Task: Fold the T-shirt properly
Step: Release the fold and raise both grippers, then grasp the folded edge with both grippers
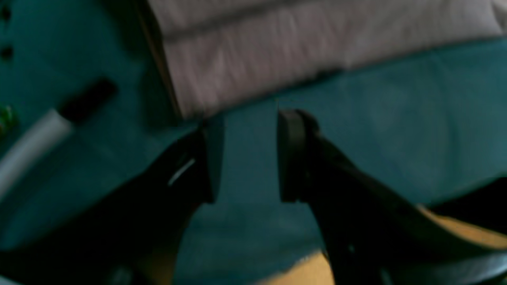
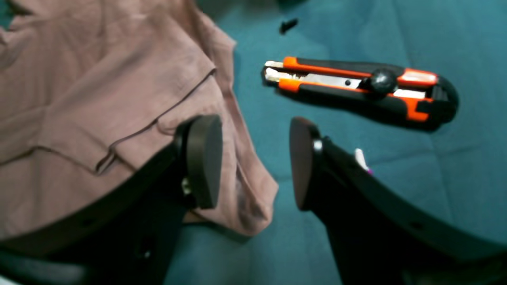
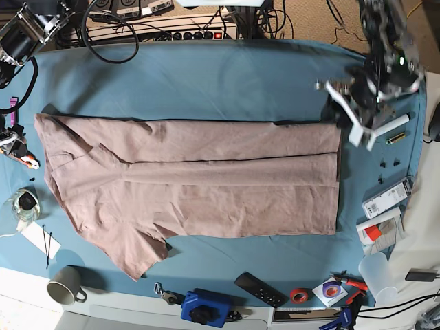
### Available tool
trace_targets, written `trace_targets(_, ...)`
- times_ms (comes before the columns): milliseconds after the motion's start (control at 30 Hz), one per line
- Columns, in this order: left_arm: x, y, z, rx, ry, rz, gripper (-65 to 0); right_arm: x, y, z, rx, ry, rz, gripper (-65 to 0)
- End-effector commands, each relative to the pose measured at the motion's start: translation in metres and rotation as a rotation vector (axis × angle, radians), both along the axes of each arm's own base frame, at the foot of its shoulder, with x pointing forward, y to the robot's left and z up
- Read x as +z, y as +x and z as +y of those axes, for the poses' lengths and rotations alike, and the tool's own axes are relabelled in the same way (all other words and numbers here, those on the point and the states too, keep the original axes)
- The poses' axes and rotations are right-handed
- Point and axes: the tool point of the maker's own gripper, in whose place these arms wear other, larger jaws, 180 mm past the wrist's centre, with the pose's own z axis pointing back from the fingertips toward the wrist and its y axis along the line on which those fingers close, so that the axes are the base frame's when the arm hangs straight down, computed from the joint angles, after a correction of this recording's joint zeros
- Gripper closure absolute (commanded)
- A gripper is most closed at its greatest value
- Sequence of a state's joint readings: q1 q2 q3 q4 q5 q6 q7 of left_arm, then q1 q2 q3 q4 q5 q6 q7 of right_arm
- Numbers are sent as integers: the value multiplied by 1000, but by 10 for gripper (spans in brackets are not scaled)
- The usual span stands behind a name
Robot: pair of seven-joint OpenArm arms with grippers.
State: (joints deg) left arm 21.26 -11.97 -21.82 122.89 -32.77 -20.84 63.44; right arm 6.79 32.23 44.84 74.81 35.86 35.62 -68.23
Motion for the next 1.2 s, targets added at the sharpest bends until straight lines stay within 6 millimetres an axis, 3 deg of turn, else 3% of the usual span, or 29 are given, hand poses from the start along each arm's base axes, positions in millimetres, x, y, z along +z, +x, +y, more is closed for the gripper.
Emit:
trace_targets(0,10,-3,-3,-13,-3,-36,-232,21,6,-10,-1,-38,-48,-281)
trace_targets(167,14,-29,-11,-31,2,-19,-232,1,6,-16,-28,23,-68,-281)
trace_targets(367,19,-33,-19,-14,-29,-37,-232,-46,-9,-16,-58,143,-7,-281)
trace_targets(533,19,-33,-26,7,-64,-39,-232,-71,-22,-9,-73,226,53,-281)
trace_targets(867,25,-27,-32,37,-109,-84,-232,-74,-17,37,41,425,75,-281)
trace_targets(1000,27,-25,-32,40,-113,-97,-232,-76,-16,41,56,423,89,-281)
trace_targets(1167,44,-6,-23,78,-81,-239,-232,-75,-15,41,57,427,80,-281)
